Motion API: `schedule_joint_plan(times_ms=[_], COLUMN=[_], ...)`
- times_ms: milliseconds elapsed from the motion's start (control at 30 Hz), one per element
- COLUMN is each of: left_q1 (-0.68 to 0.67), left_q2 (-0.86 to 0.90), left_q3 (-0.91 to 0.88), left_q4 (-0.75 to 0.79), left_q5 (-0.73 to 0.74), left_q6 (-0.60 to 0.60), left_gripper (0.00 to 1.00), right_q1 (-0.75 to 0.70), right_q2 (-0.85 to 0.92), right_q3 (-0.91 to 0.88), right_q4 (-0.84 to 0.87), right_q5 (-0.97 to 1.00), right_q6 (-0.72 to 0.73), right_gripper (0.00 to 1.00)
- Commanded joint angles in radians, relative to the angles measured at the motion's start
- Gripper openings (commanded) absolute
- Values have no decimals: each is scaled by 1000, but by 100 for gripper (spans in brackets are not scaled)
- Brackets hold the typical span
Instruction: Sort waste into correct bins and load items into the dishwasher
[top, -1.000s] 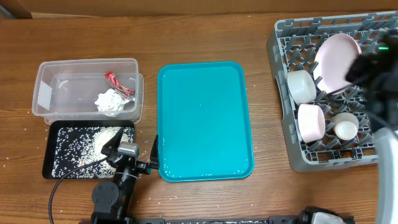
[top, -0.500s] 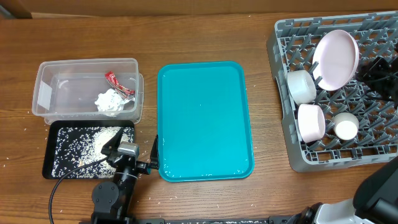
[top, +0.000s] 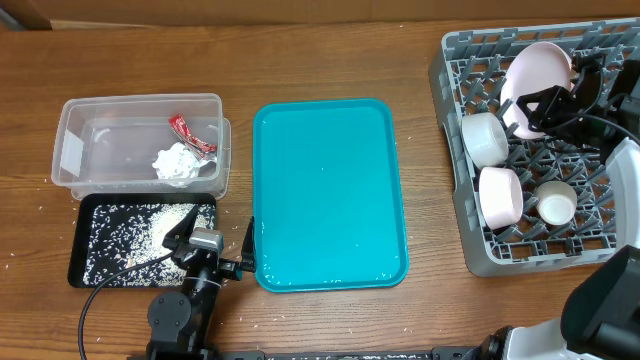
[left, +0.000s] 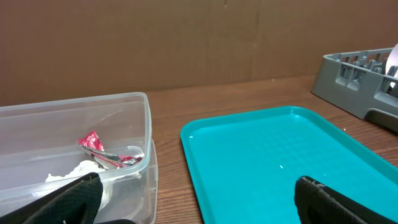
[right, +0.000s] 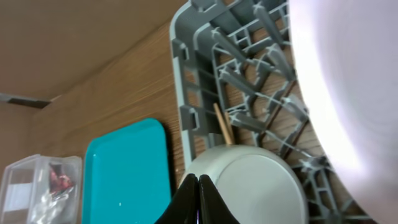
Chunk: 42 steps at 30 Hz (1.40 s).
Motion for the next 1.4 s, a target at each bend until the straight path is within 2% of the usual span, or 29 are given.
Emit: schedule_joint_plan(times_ms=[0, 33, 100, 167, 267, 400, 500, 567, 600, 700, 767, 800, 833, 1133, 1267, 1367], left_q1=[7, 7, 7, 7, 7, 7, 7, 7, 7, 7, 7, 7, 7, 7, 7, 7], left_q2=[-11, -11, -11, -11, -11, -11, -11, -11, -11, -11, -11, -11, -11, -11, -11, -11], left_q3=[-4, -4, -5, -4, -4, -4, -4, -4, -4, -4, -4, -4, -4, -4, -4, -4], left_q4=[0, -1, 0, -1, 0, 0, 0, 0, 0, 0, 0, 0, -1, 0, 0, 0], left_q5=[8, 8, 8, 8, 8, 8, 8, 8, 8, 8, 8, 8, 8, 8, 8, 8], left_q6=[11, 11, 12, 11, 11, 11, 11, 11, 11, 12, 12, 11, 11, 11, 12, 11], left_gripper=[100, 100, 100, 100, 100, 100, 100, 100, 100, 100, 100, 100, 100, 100, 100, 100], right_q1=[-8, -8, -8, -8, -8, -9, -3, -2, -2, 0, 0, 0, 0, 36, 83, 141], right_q2=[-77, -83, -90, -90, -80, -47, 0, 36, 55, 78, 78, 78, 78, 72, 41, 2], right_q3=[92, 105, 116, 114, 114, 114, 111, 111, 111, 111, 111, 111, 111, 111, 111, 111], right_q4=[-27, -31, -17, 10, 51, 84, 84, 85, 86, 95, 93, 85, 76, -42, -76, -76], right_q5=[157, 209, 314, 403, 485, 492, 488, 513, 511, 509, 508, 508, 508, 555, 631, 772], right_q6=[-14, -14, -14, -14, -14, -17, -104, -115, -114, -115, -114, -114, -111, -111, -100, -91], right_gripper=[47, 55, 62, 77, 83, 84, 84, 81, 76, 53, 50, 32, 25, 20, 17, 17])
